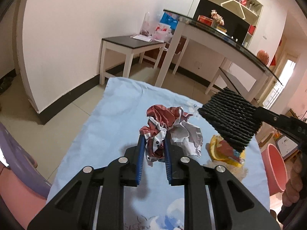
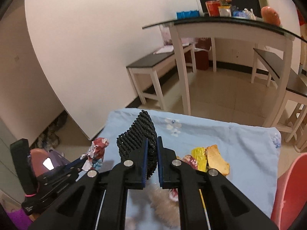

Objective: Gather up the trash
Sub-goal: 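Grasp the black foam net with the right tool while the left tool grasps the crumpled wrapper, then carry both items over the pink bucket and open both tools to drop them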

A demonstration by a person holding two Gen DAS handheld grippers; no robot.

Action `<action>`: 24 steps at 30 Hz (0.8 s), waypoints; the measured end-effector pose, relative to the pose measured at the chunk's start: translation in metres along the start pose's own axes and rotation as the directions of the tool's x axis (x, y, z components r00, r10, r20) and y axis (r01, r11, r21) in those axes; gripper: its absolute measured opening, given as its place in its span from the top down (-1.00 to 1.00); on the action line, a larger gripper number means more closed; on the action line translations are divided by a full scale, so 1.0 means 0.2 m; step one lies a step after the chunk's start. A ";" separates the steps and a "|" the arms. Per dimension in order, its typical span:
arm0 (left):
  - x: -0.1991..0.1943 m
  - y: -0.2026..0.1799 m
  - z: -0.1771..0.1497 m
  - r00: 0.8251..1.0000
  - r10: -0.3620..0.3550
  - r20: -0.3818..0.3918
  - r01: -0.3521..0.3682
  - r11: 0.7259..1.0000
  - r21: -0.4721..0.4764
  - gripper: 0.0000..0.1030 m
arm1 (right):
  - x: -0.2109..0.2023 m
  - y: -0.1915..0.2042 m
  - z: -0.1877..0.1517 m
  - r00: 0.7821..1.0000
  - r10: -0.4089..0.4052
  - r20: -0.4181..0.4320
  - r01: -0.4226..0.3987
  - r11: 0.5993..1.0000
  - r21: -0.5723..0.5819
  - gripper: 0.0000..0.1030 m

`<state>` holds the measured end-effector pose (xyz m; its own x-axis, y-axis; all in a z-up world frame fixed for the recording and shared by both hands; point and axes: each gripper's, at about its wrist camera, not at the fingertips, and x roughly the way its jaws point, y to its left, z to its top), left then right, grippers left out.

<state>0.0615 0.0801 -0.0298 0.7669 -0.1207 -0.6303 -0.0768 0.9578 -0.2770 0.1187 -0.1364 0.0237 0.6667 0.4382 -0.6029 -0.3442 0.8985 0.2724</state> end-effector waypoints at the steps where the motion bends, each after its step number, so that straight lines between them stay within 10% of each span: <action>1: -0.02 -0.01 0.00 1.000 0.000 0.007 0.000 1.000 0.002 0.63 | -0.03 0.01 -0.01 1.000 0.000 0.007 0.000 1.000 0.004 0.84; 24: -0.13 -0.41 -0.06 0.999 -0.029 0.019 0.027 0.995 0.099 0.63 | -0.53 -0.22 -0.30 0.975 -0.198 0.103 0.190 0.978 0.088 0.84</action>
<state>0.0408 0.0005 -0.0001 0.7809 -0.1438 -0.6079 0.0077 0.9753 -0.2208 0.0237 -0.2239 0.0299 0.7862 0.2516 -0.5644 -0.1518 0.9640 0.2183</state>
